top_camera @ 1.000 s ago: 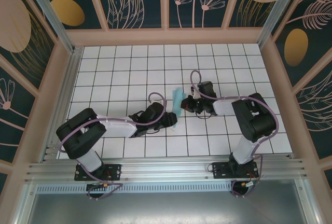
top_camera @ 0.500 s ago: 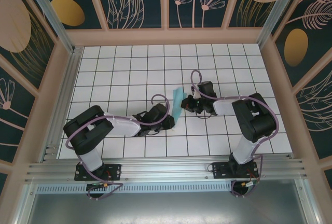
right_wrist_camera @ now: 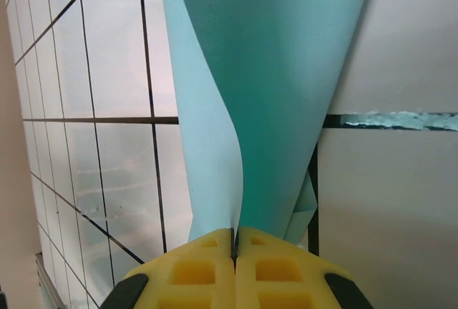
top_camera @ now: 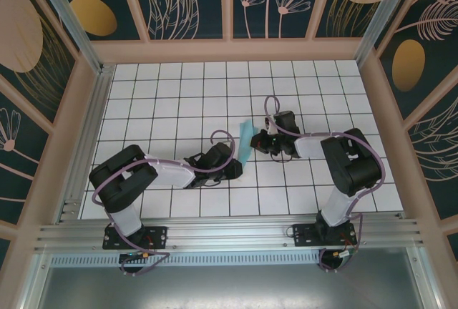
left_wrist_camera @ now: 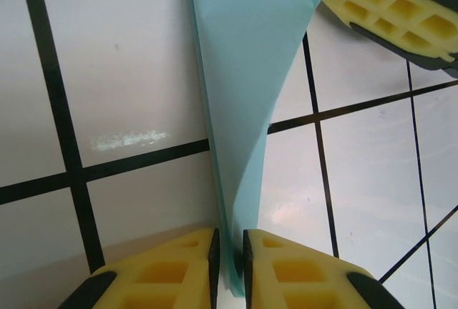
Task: Fold a paper plane with a square sheet of paper (pick it up from the middle)
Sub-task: Fold the wing for the fifth time at the center of the table.
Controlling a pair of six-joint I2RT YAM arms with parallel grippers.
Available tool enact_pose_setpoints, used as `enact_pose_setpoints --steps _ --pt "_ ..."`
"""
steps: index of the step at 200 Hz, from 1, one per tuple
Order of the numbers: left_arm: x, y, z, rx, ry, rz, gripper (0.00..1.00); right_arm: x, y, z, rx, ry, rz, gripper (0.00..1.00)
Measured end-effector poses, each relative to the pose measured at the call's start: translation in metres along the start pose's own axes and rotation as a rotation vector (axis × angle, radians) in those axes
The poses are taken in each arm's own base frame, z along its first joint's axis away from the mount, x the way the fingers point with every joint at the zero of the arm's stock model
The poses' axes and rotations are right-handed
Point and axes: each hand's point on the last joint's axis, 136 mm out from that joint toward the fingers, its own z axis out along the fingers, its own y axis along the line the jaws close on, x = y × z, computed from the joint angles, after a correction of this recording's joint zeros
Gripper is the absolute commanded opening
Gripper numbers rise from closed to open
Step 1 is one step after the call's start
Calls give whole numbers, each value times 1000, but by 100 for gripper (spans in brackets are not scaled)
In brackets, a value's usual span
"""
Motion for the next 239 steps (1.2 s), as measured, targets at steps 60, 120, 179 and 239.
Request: enact_pose_setpoints --steps 60,120,179,239 --pt "4 -1 0 -2 11 26 6 -1 1 0 -2 -2 -1 4" --pt "3 2 2 -40 18 67 4 -7 0 -2 9 -3 -11 4" --pt "1 0 4 -58 29 115 12 -11 -6 5 49 17 -55 4" --pt "-4 -13 -8 -30 20 143 41 -13 -10 9 66 27 -96 4"
